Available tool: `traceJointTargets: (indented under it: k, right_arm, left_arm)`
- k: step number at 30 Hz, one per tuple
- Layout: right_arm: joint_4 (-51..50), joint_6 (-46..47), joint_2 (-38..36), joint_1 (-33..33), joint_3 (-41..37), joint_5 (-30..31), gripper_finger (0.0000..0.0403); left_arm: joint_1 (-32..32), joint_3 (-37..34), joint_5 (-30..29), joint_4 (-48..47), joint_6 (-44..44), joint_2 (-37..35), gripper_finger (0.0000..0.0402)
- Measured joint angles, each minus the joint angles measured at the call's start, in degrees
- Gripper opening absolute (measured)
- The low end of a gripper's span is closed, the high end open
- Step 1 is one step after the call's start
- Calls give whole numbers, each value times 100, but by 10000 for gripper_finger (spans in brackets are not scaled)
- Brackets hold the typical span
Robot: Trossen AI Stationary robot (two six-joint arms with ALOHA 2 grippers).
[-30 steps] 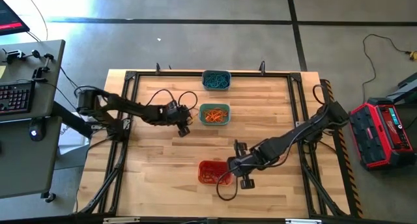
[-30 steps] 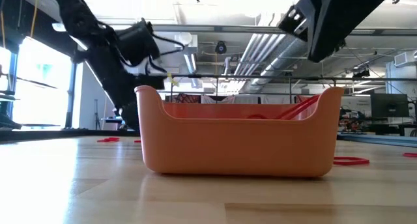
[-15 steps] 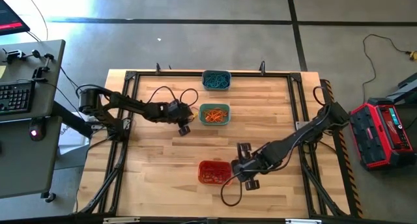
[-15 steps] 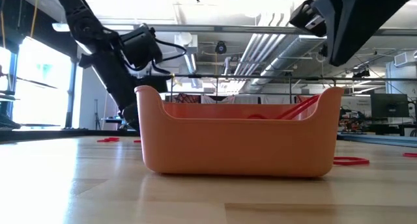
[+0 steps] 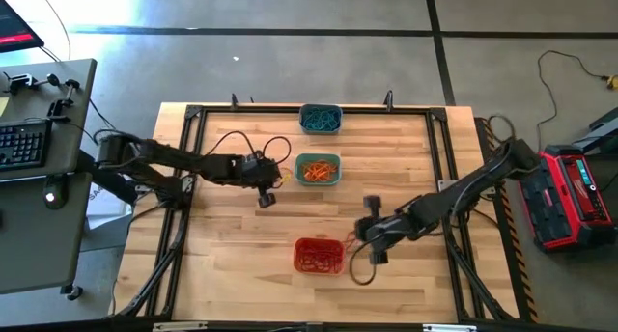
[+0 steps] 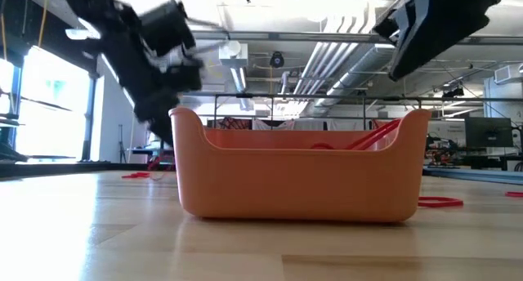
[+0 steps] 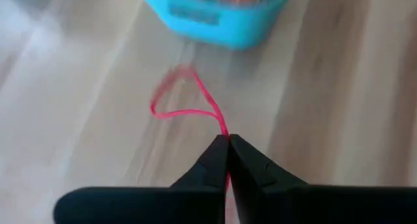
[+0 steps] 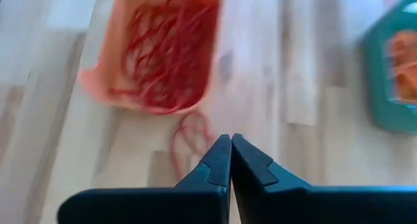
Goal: Sort rubber bands into baskets
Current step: Put the red rubber band into the orange bin
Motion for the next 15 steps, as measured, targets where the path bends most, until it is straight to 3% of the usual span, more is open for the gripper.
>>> traceJointTargets:
  k: [7,15]
  right_arm:
    - [1105,159,-1075,23,-1099,579,0]
    - [1934,162,-1531,42,-1832,679,0]
  left_arm:
    - [-762,510,-28,-206,-338,-511,1]
    - [-1811,1516,-144,-228,-309,-118,0]
